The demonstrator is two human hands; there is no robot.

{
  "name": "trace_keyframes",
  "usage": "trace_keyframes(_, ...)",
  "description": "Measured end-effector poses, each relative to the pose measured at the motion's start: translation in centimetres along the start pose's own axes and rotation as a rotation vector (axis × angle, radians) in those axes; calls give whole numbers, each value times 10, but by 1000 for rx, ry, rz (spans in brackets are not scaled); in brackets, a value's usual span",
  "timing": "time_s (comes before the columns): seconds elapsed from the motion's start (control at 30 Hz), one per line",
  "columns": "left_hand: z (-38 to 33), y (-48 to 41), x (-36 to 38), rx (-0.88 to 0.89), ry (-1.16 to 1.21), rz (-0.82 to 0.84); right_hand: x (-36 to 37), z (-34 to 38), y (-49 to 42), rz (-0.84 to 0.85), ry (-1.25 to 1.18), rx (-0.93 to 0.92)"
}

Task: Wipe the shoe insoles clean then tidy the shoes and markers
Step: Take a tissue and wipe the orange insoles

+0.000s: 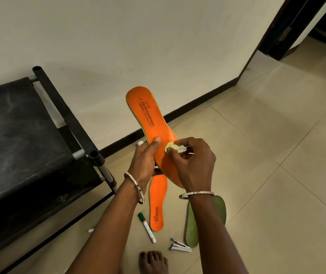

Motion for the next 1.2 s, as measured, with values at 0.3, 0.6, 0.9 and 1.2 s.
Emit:
trace_keyframes(0.3,-9,3,0,97,-14,-1,3,-2,1,46,52,16)
trace_keyframes(0.6,-8,6,6,92,32,21,6,15,11,-8,-10,8)
trace_keyframes(0.9,-10,5,5,86,81,24,-8,-19,1,-110,116,163)
trace_keyframes(1.2,-7,3,5,63,87,30,7,13,12,-40,74,14)
Point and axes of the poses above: each hand's wrist, its own y-axis away from the middle knuckle, its own x-axis out of the palm, z = x × y, the point moved 5 cm from there along -y, towards the middle knuckle, and after that the axes turned 3 degrees about x, right-handed, at the moved point
